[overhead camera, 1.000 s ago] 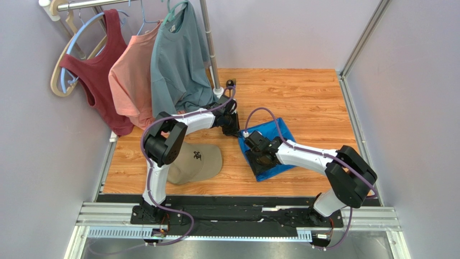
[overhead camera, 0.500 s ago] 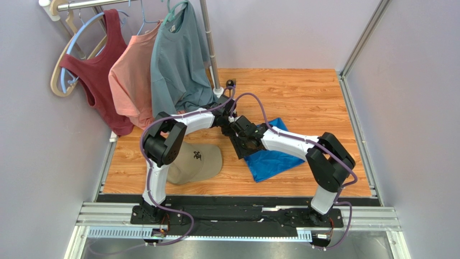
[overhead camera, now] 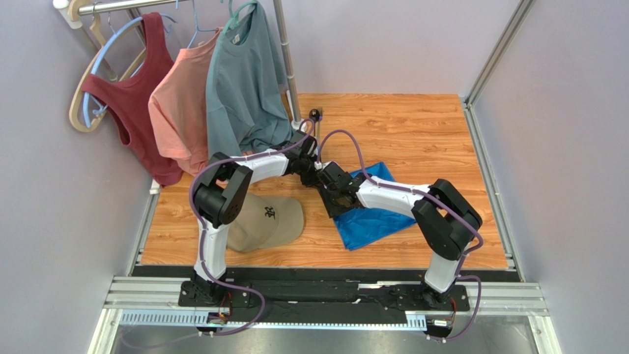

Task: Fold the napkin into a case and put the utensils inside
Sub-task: Pick up the lower triangle-folded napkin from the center of the board.

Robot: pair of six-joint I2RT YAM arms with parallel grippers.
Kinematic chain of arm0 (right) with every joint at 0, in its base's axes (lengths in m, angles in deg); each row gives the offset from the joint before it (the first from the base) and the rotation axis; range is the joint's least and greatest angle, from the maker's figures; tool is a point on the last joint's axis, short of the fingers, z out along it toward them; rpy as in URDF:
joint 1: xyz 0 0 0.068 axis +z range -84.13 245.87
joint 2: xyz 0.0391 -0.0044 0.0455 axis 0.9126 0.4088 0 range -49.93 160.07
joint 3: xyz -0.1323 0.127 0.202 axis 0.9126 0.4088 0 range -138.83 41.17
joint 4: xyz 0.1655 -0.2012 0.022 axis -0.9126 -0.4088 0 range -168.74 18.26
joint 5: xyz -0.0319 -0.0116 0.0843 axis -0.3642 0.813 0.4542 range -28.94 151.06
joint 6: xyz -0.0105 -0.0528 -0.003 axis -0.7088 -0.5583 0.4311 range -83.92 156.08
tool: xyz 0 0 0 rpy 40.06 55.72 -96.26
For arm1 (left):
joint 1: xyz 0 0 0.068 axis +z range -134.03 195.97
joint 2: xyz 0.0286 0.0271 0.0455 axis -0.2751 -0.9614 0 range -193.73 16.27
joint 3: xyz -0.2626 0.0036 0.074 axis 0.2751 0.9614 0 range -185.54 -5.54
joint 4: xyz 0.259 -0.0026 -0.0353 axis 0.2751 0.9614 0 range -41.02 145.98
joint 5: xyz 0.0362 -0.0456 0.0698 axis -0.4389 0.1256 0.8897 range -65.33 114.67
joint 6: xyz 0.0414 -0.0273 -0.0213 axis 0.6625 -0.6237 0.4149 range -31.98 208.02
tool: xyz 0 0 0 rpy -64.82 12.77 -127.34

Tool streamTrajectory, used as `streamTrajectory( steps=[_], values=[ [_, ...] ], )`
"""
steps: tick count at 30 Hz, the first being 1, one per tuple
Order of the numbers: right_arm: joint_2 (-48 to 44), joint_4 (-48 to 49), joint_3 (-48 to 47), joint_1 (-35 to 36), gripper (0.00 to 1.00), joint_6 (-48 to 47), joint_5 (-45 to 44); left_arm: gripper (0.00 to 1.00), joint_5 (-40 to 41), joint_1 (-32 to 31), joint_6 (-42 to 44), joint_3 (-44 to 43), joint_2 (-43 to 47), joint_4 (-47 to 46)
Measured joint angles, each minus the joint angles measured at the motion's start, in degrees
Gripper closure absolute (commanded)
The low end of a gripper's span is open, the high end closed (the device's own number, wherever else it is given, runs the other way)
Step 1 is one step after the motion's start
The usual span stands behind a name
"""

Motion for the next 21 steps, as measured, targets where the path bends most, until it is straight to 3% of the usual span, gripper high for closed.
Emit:
streamTrajectory(
  steps=[3,6,12,13,17,21],
  values=[
    [-0.35,1.49,0.85,0.13,0.61,0.63,-0.76,1.0,-1.64,0.59,-0.96,0.09,0.0,-0.59],
    [-0.44,2.12,1.11,0.52,0.69,1.4,-1.95,1.0,-3.34,1.09,-2.16,0.22,0.0,-1.57],
    [-0.33,2.01,1.11,1.38,0.92,2.67,-5.14,1.0,-6.14,1.51,-4.55,1.16,0.22,-3.76],
    [-0.33,2.05,1.11,1.38,1.0,2.82,-5.18,1.0,-6.34,1.53,-4.74,1.2,0.31,-3.91],
    [-0.55,2.82,1.11,1.33,1.0,3.02,-3.08,1.0,-6.67,1.75,-4.79,1.64,1.09,-4.15],
    [-1.99,5.27,2.25,0.59,1.0,3.69,5.05,1.0,-6.49,1.79,-4.09,2.12,2.23,-2.27]
  ],
)
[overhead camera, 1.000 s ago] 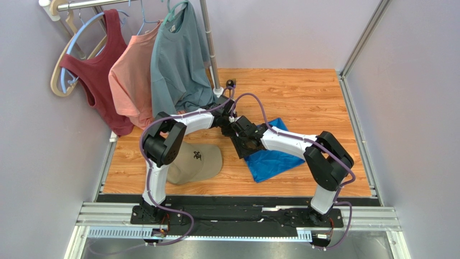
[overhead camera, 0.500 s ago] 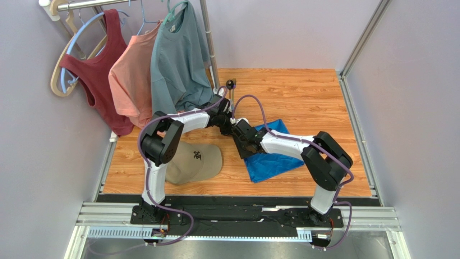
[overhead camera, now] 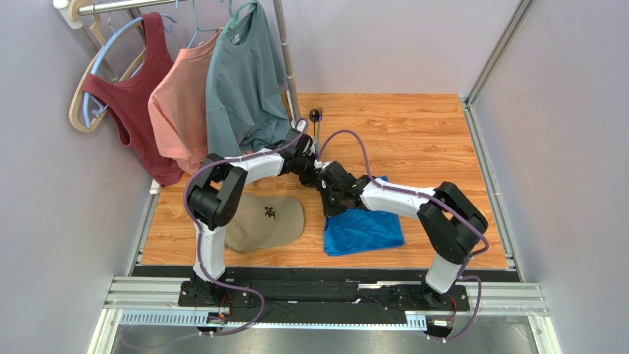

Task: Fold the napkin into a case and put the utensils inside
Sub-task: Pick up the lower triangle-folded napkin from the center of the board.

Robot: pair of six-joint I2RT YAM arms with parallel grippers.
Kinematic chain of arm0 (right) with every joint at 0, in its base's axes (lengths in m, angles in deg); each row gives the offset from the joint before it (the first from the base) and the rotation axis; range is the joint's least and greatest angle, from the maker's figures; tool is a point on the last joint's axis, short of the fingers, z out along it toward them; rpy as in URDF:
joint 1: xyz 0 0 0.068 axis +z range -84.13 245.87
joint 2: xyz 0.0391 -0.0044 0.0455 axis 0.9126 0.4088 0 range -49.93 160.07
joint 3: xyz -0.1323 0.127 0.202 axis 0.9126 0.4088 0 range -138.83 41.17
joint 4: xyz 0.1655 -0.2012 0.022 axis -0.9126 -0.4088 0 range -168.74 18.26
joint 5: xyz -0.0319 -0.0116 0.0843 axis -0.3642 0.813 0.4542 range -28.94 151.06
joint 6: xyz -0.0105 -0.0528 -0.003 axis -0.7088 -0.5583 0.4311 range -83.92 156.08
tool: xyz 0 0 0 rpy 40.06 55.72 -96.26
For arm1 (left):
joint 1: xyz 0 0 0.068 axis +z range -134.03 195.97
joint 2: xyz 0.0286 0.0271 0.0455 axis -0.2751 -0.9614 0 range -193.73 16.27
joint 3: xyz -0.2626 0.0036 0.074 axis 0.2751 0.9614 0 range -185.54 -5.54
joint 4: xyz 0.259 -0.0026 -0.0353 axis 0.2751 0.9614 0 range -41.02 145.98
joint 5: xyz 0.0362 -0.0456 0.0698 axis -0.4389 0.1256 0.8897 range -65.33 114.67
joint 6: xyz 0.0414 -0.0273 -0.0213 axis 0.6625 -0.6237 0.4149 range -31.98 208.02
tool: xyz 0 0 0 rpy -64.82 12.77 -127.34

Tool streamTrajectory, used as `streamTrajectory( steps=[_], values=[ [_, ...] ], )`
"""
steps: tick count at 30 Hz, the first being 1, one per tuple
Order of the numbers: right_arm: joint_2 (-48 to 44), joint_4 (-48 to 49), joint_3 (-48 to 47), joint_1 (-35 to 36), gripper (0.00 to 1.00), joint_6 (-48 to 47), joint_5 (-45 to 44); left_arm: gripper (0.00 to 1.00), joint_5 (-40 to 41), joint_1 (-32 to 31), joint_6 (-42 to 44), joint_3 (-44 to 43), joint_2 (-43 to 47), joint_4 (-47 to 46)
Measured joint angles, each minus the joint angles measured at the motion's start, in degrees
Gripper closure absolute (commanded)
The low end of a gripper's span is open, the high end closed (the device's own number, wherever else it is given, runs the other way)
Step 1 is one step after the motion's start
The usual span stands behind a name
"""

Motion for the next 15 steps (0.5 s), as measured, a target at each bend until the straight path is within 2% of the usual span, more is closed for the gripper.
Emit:
streamTrajectory(
  steps=[7,15],
  values=[
    [-7.74,8.5,5.27,-6.12,1.0,3.69,17.44,1.0,1.88,-0.17,0.81,-0.76,3.21,4.94],
    [-9.29,27.12,19.5,-17.07,1.0,11.8,33.55,1.0,8.22,-4.46,-0.26,-7.82,3.3,11.74]
  ],
)
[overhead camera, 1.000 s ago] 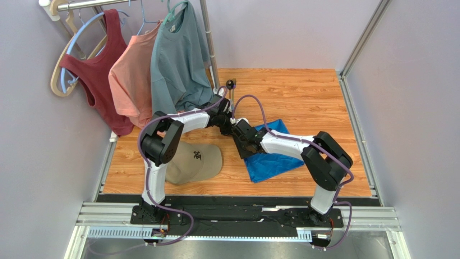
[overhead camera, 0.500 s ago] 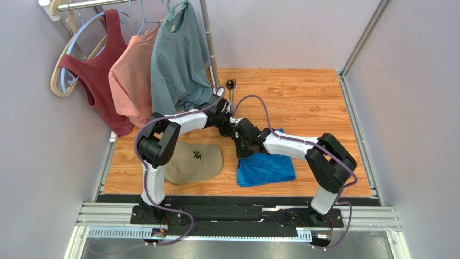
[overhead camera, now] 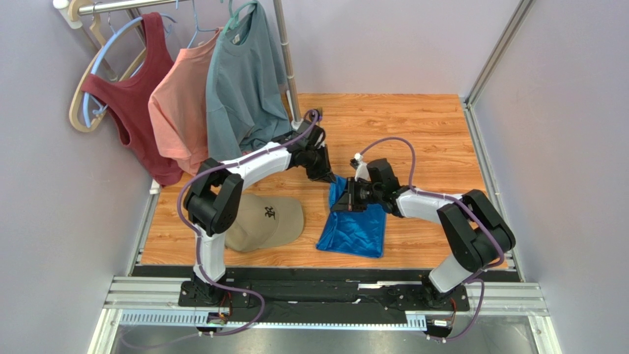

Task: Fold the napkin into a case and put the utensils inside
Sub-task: Pick up the lower triangle-folded napkin from the center of the board, then fold the lower triangle-folded napkin at the center of the board.

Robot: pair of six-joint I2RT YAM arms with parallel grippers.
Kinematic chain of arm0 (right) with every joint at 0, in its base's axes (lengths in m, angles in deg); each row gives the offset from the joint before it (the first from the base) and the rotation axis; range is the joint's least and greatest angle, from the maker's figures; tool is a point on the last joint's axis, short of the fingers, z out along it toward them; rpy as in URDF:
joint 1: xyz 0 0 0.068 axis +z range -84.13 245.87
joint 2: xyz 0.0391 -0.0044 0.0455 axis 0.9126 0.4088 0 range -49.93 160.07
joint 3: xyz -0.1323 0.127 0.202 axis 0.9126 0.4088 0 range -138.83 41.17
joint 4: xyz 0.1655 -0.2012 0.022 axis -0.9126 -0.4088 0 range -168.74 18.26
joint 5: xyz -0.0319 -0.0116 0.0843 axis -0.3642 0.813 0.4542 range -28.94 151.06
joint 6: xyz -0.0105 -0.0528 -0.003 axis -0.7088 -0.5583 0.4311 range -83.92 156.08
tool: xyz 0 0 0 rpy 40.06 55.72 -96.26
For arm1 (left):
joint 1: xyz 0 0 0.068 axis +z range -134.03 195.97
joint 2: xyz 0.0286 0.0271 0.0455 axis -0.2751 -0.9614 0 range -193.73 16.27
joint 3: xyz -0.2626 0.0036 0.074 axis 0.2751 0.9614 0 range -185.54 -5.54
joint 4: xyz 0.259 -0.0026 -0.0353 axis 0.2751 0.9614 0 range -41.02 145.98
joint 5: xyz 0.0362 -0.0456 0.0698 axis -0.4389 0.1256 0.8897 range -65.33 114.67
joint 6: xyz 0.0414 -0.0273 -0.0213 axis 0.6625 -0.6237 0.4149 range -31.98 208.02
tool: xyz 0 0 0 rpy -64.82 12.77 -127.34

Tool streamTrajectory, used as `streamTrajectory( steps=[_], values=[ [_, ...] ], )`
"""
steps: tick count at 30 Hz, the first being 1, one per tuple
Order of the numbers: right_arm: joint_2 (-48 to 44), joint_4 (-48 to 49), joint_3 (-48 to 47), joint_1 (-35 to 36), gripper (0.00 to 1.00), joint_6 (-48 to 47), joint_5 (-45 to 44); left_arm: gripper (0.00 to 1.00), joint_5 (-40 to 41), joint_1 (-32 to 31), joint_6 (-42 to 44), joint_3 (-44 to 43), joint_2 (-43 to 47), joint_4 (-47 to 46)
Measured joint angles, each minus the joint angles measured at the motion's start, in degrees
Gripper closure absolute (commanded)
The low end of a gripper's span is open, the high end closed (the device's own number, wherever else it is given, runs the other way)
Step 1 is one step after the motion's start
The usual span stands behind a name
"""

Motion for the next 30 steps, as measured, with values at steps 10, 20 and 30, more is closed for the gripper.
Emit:
streamTrajectory(
  steps=[10,20,30],
  values=[
    [-1.07,10.75,8.79,-7.98,1.0,5.01,10.19,1.0,9.44,-6.97,-1.86,-12.96,-6.91,9.51],
    [-2.97,10.21,13.03,-14.82,1.0,6.36,15.17,1.0,22.34,-11.74,-6.95,-17.09,-8.59,15.1],
    [-5.68,-1.36,11.8,-18.6,0.97,2.8,13.97,1.0,33.16,-16.9,-9.51,-24.02,-11.63,21.27]
  ],
)
